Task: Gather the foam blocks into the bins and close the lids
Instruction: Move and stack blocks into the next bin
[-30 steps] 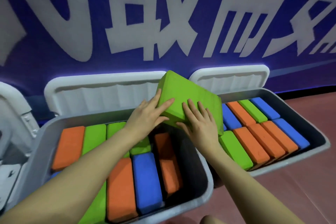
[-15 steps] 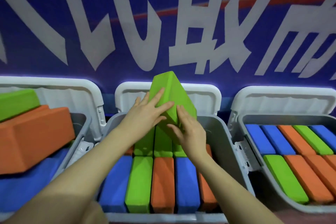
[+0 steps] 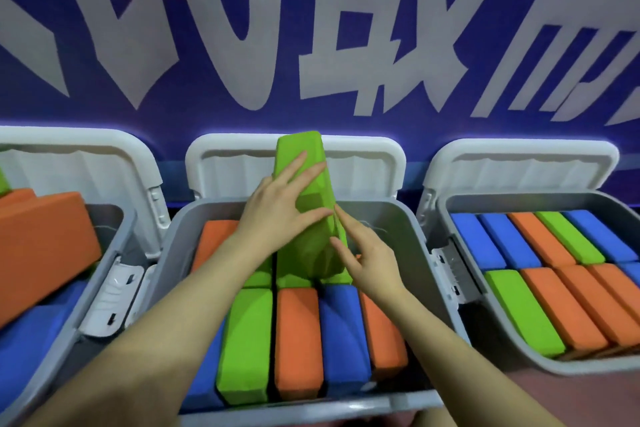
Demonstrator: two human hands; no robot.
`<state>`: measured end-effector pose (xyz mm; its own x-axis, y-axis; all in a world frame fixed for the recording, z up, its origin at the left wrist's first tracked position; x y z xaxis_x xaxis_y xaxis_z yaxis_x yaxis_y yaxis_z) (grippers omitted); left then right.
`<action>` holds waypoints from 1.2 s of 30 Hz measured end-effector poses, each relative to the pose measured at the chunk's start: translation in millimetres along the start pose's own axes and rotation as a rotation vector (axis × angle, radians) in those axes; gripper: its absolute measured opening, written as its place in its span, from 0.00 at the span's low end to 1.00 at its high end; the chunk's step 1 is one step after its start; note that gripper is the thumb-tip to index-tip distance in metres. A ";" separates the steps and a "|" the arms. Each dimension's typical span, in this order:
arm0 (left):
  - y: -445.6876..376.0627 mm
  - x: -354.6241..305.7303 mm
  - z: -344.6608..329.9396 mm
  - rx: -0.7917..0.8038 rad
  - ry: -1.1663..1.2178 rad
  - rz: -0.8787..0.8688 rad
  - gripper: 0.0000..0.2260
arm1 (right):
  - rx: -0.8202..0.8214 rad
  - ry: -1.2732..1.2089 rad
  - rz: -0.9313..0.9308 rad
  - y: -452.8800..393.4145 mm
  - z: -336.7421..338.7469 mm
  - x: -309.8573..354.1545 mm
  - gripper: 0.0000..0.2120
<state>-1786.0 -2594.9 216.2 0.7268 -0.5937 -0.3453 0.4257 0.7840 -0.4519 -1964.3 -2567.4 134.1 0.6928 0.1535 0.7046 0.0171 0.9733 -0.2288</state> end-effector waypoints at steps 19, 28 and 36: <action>-16.1 7.6 -33.9 -0.155 -0.270 -0.281 0.31 | 0.476 0.591 -0.504 -34.3 -71.7 -153.2 0.25; -24.1 -17.0 -38.4 -0.152 -0.231 -0.252 0.30 | 0.280 0.655 -0.371 -3.8 -34.7 -128.7 0.46; -27.5 -42.4 -34.4 -0.185 -0.158 -0.260 0.30 | 0.124 0.589 -0.295 22.7 6.7 -82.6 0.37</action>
<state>-1847.0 -2597.5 215.0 0.6877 -0.7222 -0.0738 0.5131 0.5555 -0.6544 -2026.0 -2556.9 75.2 0.9503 -0.2065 0.2331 0.2076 0.9780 0.0204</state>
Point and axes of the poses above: each hand's wrist, its own y-axis away from the middle knuckle, its own z-axis out of the back of the hand, x = y × z, the point moved 1 cm from there along -y, towards the middle knuckle, and after that the axes turned 14 degrees about -z, right-handed, at the moved point
